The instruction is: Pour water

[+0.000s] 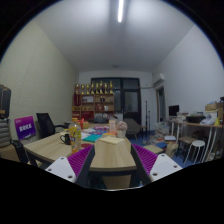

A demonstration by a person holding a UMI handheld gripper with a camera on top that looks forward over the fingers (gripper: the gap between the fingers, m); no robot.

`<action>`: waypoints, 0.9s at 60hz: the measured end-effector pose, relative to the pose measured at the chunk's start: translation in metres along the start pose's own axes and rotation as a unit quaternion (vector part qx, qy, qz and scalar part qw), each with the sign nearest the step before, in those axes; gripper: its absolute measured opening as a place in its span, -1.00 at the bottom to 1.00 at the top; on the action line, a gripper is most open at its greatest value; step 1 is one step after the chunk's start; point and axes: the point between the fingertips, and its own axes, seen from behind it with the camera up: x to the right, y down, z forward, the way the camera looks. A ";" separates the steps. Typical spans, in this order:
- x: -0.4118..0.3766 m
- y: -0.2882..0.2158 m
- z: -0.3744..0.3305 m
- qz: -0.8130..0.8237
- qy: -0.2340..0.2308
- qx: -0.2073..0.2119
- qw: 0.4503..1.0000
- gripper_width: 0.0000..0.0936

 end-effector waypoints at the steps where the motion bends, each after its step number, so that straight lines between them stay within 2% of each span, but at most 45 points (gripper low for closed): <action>1: -0.001 -0.002 0.001 -0.003 -0.003 0.006 1.000 0.68; 4: -0.002 -0.006 0.003 -0.009 -0.007 0.015 1.000 0.68; 18: -0.024 0.031 0.030 0.004 -0.014 -0.016 1.000 0.69; 23: -0.034 0.034 0.048 0.000 -0.035 -0.013 0.999 0.69; 30: -0.077 0.026 0.081 -0.016 -0.085 0.014 0.996 0.69; 36: -0.127 0.056 0.115 -0.014 -0.101 -0.005 0.995 0.67; 39: -0.120 0.057 0.134 -0.008 -0.102 -0.016 0.995 0.65; 43: -0.159 0.077 0.162 -0.006 -0.090 -0.023 0.996 0.65; 48: -0.150 0.086 0.193 -0.019 -0.073 -0.034 0.997 0.66; 49: -0.173 0.090 0.195 -0.021 -0.067 -0.033 0.997 0.65; 54: -0.182 0.092 0.217 -0.027 -0.055 -0.034 0.998 0.65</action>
